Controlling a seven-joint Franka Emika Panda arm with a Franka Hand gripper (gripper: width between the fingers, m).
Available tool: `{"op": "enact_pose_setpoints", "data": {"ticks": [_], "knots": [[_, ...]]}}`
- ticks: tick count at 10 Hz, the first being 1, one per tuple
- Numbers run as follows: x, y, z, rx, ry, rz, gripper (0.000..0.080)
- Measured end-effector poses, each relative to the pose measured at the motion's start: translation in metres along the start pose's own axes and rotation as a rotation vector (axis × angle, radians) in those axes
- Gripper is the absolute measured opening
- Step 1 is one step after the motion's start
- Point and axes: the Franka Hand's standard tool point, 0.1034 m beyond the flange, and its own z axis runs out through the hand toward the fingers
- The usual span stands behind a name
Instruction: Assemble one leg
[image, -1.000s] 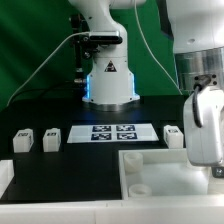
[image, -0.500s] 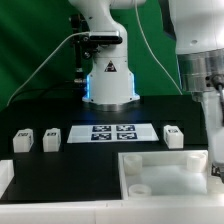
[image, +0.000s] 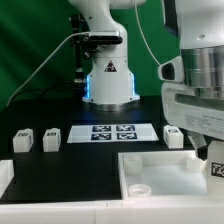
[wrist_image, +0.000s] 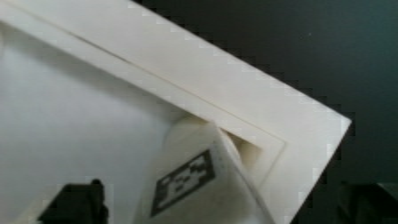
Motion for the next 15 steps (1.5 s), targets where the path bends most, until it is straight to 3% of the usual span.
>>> {"op": "enact_pose_setpoints", "data": {"ticks": [2,4,6,7,15], "knots": [[0.0053,-0.002,-0.0026,-0.04,0.043,-0.404,0.0649],[0.0065,-0.0007,-0.0021,-0.041,0.043,-0.438,0.0649],[0.0061,-0.0008,-0.0019,-0.039,0.042,-0.409,0.039],[0.0058,-0.0009,-0.0017,-0.035,0.042,-0.283,0.0292],[0.0075,0.0013,-0.0021,-0.001,0.032,0.901,0.0294]]}}
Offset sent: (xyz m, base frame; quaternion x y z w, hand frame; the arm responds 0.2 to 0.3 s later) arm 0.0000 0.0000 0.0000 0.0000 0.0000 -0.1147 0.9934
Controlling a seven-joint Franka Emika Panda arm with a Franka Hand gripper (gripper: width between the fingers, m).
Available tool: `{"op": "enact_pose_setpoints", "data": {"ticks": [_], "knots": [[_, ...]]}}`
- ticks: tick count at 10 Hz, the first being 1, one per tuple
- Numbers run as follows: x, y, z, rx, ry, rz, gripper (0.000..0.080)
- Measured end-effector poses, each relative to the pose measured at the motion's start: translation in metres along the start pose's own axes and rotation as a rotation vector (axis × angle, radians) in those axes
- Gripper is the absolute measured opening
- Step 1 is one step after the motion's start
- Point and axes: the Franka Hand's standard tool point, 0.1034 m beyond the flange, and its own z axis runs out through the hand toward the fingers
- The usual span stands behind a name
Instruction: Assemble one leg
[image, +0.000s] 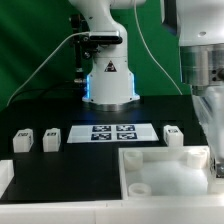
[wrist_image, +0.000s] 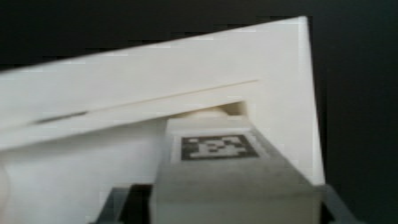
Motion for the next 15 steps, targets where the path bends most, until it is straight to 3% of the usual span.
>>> {"op": "enact_pose_setpoints", "data": {"ticks": [2,5,7,8,9,11,12,15], "knots": [[0.003,0.0,-0.001,0.005,0.003,0.144,0.0295],[0.004,0.002,0.001,0.01,0.019,0.098,0.0295],[0.004,0.003,0.001,0.01,0.019,0.096,0.0522],[0.004,0.003,0.001,0.01,0.019,0.095,0.0522],[0.004,0.003,0.001,0.01,0.019,0.095,0.0623],[0.001,0.0,-0.002,0.024,0.009,0.092,0.0648],[-0.008,-0.002,-0.013,0.055,-0.016,0.083,0.0648],[-0.019,-0.005,-0.028,0.067,-0.037,0.067,0.0649]]}}
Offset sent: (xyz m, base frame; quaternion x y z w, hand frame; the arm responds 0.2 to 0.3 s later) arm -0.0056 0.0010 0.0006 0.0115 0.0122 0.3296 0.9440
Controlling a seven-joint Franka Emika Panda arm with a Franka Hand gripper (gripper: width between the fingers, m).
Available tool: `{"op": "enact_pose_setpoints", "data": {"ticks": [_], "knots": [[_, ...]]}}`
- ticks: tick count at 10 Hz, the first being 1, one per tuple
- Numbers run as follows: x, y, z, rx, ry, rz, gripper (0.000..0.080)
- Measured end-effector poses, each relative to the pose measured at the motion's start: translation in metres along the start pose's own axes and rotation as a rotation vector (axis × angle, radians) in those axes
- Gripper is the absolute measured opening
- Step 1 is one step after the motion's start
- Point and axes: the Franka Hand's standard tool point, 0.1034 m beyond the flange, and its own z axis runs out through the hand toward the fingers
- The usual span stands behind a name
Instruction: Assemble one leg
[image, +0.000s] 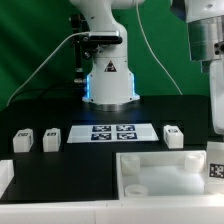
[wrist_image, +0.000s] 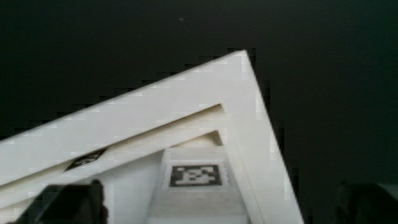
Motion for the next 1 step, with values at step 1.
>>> {"op": "enact_pose_setpoints", "data": {"ticks": [1], "knots": [[0.0015,0.0009,0.002,-0.002,0.003,0.001,0.0649]]}}
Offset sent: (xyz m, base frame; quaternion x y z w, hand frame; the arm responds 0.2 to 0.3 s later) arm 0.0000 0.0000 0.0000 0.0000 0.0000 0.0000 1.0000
